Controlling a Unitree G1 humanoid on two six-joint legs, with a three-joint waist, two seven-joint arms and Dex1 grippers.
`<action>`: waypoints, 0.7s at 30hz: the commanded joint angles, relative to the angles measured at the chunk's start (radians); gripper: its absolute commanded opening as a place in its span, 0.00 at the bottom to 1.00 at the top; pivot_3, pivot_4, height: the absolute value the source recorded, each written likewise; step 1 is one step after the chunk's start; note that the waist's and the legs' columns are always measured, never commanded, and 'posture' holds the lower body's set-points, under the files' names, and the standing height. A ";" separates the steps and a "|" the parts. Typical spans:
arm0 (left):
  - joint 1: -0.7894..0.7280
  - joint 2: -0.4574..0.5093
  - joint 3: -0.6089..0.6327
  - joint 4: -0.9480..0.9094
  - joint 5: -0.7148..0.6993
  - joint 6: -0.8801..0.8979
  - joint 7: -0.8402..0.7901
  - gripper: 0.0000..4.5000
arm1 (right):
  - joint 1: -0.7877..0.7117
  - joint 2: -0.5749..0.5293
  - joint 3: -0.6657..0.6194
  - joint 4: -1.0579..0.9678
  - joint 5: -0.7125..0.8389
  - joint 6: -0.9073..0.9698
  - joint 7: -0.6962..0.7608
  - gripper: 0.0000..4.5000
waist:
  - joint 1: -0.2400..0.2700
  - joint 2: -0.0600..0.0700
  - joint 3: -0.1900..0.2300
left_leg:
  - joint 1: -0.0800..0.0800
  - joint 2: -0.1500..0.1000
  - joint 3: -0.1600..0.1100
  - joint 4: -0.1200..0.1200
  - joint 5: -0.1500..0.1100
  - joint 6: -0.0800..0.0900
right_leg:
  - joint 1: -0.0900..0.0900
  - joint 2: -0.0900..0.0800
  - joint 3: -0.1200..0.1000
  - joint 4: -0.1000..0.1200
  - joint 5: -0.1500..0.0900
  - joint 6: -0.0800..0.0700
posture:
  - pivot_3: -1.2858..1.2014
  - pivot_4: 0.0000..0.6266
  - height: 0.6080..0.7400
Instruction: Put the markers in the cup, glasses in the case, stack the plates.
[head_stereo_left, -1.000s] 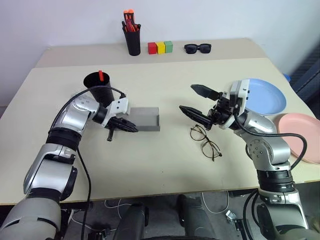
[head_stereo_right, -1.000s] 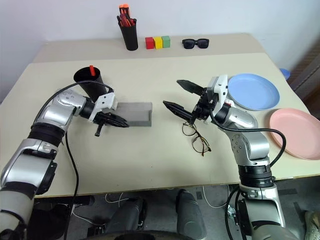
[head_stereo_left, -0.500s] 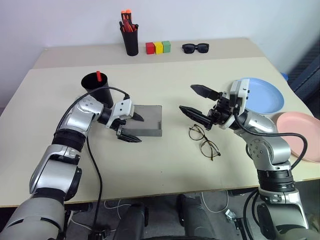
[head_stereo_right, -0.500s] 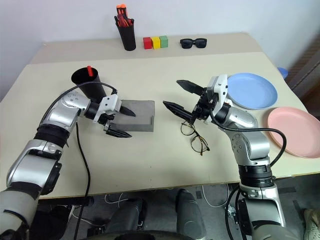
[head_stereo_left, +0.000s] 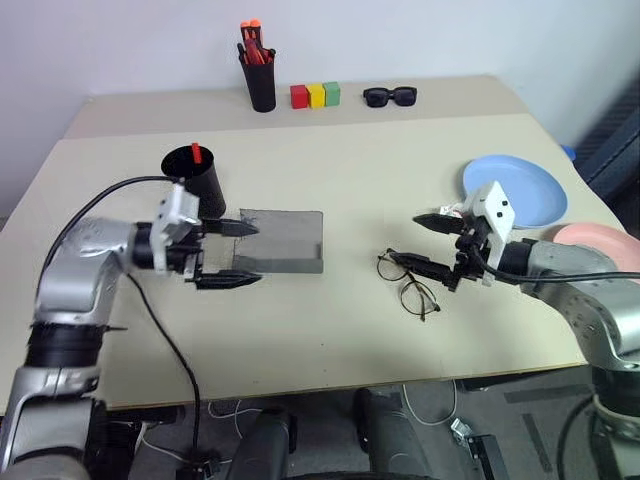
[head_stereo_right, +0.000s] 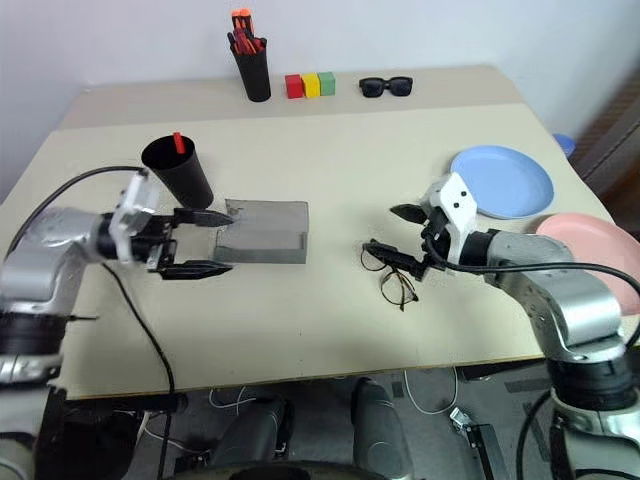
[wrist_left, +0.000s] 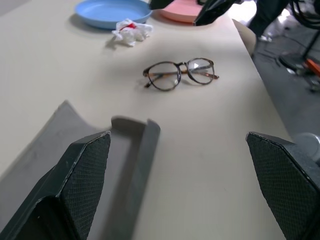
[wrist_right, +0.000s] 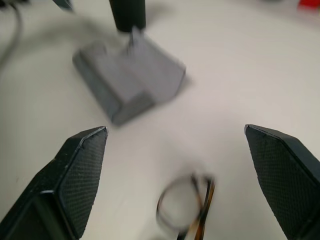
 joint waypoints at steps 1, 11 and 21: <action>0.075 0.020 0.107 -0.084 -0.065 -0.051 0.032 0.99 | 0.026 -0.043 -0.019 -0.108 -0.028 0.165 -0.134 1.00 | 0.004 -0.001 0.000 | 0.000 0.000 0.000 0.000 0.000 0.000 | 0.001 0.000 0.000 -0.001 0.000 0.000 | 0.52 0.24 1.00; 0.189 0.025 0.126 -0.126 -0.084 -0.085 0.109 0.99 | -0.058 0.082 -0.036 -0.132 -0.007 0.520 -0.358 1.00 | 0.003 -0.001 -0.001 | 0.000 0.000 0.001 0.001 0.000 0.000 | 0.002 0.000 0.000 -0.002 0.000 0.000 | 0.52 0.24 1.00; 0.183 0.025 0.102 -0.147 -0.099 -0.096 0.154 1.00 | -0.073 0.106 0.008 -0.093 -0.027 0.573 -0.376 0.81 | 0.001 -0.001 -0.001 | 0.000 0.000 0.001 0.001 0.000 0.000 | 0.002 0.000 0.000 -0.002 0.000 0.000 | 0.52 0.24 1.00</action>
